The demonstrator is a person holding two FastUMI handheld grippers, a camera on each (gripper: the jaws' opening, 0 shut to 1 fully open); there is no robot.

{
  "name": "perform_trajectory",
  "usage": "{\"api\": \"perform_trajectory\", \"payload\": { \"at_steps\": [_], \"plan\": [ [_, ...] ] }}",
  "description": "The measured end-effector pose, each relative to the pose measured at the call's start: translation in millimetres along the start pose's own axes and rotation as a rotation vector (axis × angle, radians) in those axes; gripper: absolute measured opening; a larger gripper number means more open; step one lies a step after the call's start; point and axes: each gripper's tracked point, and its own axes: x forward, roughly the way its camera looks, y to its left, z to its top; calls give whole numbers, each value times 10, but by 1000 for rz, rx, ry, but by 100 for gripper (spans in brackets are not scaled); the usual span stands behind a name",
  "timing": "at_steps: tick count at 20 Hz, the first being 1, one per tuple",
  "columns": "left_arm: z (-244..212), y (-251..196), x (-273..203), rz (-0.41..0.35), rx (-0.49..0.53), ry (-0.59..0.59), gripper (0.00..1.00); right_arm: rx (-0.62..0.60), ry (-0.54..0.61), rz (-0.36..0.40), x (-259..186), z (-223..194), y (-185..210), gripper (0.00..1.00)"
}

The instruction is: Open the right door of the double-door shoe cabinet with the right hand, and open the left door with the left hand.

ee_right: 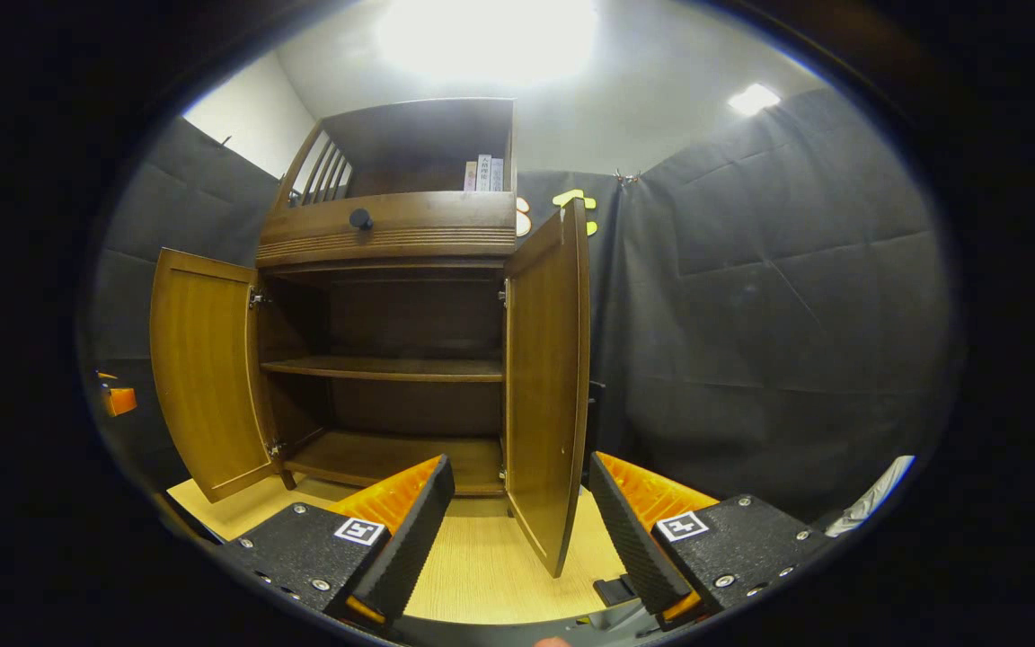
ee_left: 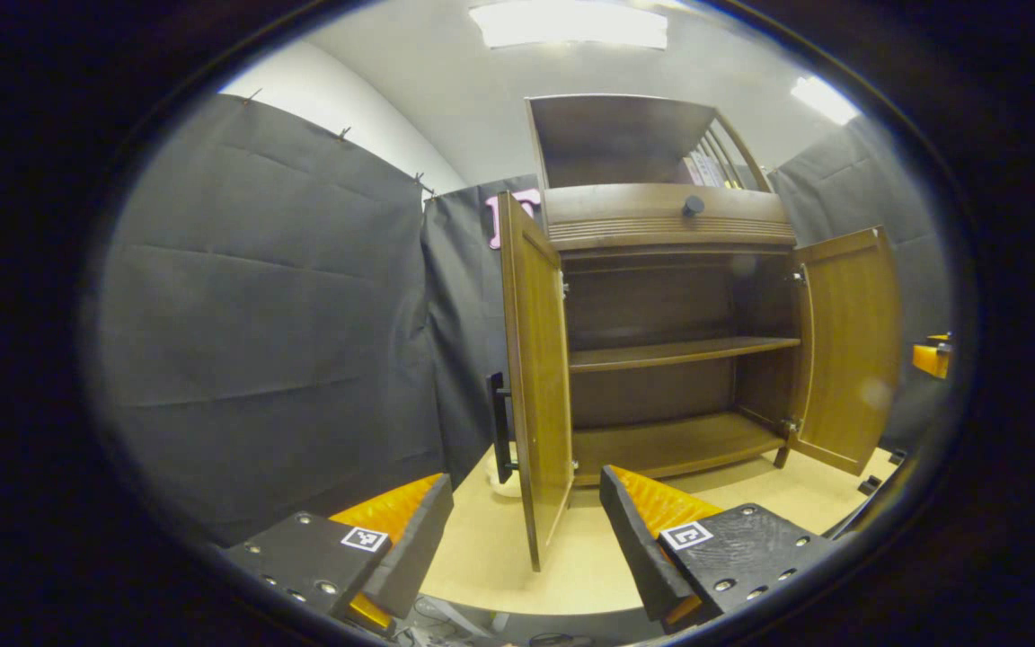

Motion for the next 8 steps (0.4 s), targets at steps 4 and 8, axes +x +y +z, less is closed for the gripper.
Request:
{"api": "perform_trajectory", "payload": {
  "at_steps": [4, 8],
  "plan": [
    [25, 0, 21, 2, 11, -8, 99, -14, 0, 4, 19, 20, -9, 94],
    [41, -14, 27, 5, 17, -15, 99, -16, -11, 4, 14, 37, 6, 94]
  ]
}}
